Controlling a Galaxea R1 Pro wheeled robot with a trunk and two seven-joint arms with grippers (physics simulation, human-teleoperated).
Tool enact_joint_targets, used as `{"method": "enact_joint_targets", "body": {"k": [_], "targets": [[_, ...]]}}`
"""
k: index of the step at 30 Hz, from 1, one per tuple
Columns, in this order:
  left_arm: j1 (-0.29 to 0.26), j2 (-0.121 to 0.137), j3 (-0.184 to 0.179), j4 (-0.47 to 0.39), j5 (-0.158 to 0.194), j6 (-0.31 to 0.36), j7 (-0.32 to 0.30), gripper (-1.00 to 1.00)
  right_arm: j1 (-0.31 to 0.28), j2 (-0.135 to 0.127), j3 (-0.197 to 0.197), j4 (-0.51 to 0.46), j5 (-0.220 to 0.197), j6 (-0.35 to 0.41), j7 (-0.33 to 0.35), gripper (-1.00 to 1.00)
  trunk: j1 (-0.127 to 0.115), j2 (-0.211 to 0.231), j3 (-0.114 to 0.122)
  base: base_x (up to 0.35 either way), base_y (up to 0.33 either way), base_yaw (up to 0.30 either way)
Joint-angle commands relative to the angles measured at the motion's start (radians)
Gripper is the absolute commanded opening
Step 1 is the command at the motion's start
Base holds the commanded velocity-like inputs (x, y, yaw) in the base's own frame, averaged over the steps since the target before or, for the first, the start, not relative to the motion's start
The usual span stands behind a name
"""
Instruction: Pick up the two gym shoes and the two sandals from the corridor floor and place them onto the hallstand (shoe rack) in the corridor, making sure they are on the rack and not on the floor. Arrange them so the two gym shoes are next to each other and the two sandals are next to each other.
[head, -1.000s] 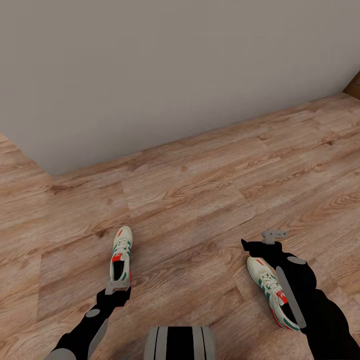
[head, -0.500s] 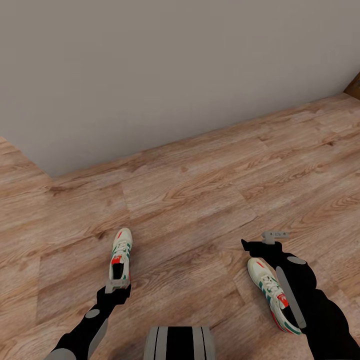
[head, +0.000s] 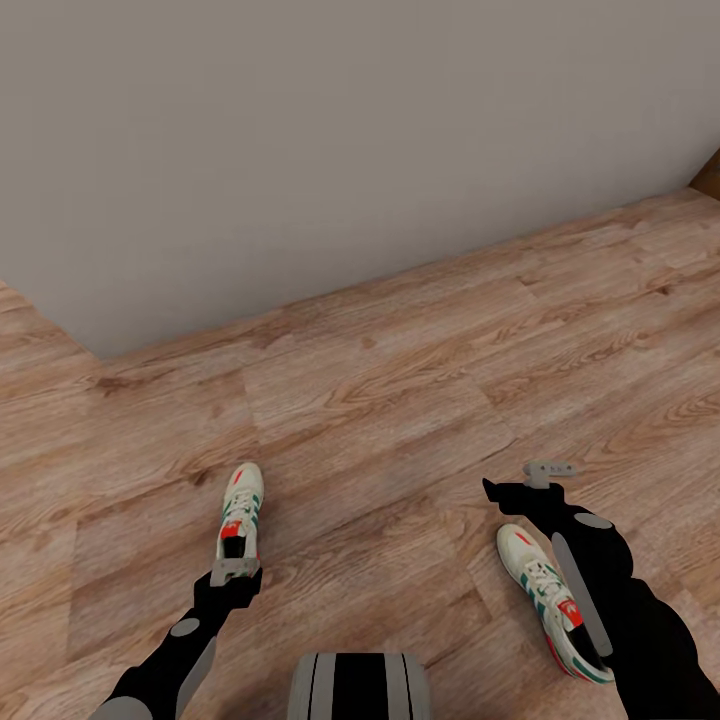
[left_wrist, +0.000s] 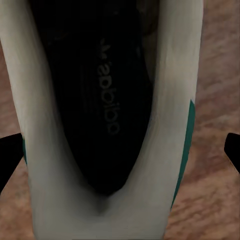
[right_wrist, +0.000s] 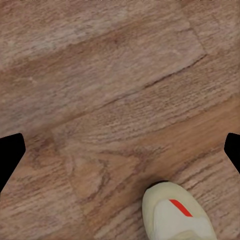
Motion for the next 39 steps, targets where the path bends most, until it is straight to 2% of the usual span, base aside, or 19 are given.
{"method": "enact_joint_targets", "body": {"k": [1, 33, 34, 39], "targets": [[0.000, 0.000, 0.002, 0.001, -0.001, -0.004, 0.000, 1.00, 0.000, 0.000, -0.001, -0.001, -0.006, 0.004, 0.001, 1.00, 0.000, 0.000, -0.001, 0.041, 0.000, 0.000], [0.000, 0.000, 0.003, 0.001, -0.001, -0.006, 0.000, 1.00, 0.000, 0.000, 0.000, -0.001, -0.006, 0.004, 0.001, 1.00, 0.000, 0.000, -0.001, 0.021, 0.012, 0.000], [0.000, -0.001, 0.002, 0.001, -0.001, -0.006, 0.000, -1.00, 0.000, 0.000, 0.000, -0.001, -0.006, 0.004, 0.001, 1.00, 0.000, 0.000, -0.001, 0.000, 0.000, 0.000], [0.000, 0.000, 0.005, 0.001, 0.000, -0.007, 0.000, -1.00, 0.000, 0.000, 0.000, -0.001, -0.006, 0.004, 0.001, 1.00, 0.000, 0.000, -0.001, 0.000, 0.000, 0.000]]}}
